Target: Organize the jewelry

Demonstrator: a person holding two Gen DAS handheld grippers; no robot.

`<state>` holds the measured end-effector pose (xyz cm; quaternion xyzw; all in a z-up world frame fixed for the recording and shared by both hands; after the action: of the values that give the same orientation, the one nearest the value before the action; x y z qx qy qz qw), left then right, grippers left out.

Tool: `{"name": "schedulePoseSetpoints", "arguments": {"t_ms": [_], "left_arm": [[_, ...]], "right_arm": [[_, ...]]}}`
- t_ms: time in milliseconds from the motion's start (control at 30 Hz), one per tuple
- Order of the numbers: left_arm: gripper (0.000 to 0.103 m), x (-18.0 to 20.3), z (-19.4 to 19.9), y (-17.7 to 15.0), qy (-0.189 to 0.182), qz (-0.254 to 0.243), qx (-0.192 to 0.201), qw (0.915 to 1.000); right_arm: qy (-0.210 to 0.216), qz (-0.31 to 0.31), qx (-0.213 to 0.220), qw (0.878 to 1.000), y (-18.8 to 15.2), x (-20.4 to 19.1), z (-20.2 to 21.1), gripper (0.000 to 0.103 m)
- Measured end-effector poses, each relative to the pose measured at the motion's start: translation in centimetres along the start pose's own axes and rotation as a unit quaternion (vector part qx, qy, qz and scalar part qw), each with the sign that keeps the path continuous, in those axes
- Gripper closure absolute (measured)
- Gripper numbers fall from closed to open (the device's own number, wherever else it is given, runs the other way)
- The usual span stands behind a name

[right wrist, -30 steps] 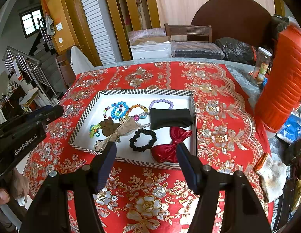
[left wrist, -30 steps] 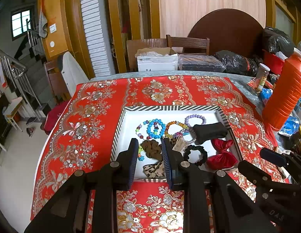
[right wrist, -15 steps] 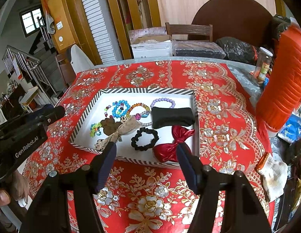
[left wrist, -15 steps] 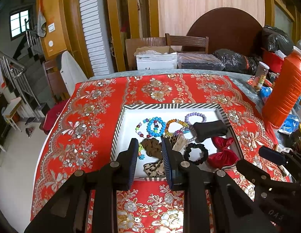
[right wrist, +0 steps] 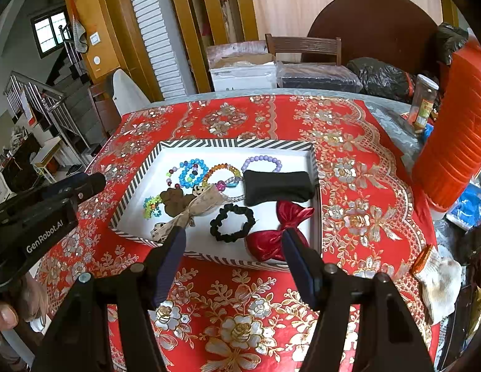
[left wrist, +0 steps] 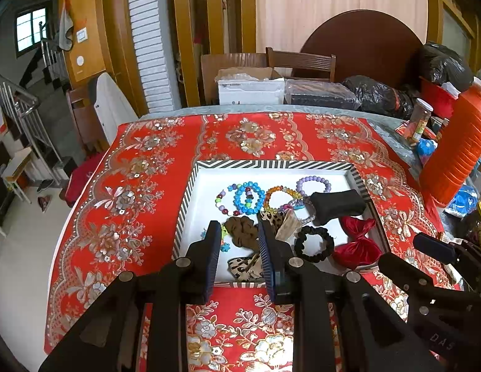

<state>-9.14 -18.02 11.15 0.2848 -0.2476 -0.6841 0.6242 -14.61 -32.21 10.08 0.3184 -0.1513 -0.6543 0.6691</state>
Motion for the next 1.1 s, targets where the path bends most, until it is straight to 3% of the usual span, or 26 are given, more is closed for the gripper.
{"name": "schedulePoseSetpoints", "arguments": {"t_ms": [1100], "left_arm": [[0.090,1.2,-1.9,0.2,-0.018,-0.008,-0.010,0.9998]], "right_arm": [[0.008,-0.003,-0.018,1.000,0.7,0.7,-2.0,0.035]]}}
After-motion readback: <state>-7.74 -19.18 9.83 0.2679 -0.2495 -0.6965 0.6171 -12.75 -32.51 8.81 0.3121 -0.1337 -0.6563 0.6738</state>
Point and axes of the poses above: each gripper's, at about its wrist camera, not at the fingertips, and z roughly against the way its jaws point, x to its right, y to its top, the point moved 7 cm from there along -z, roughly the way its jaws point, and after that the axes turned 5 degrees about y, right-handed, at the moved point
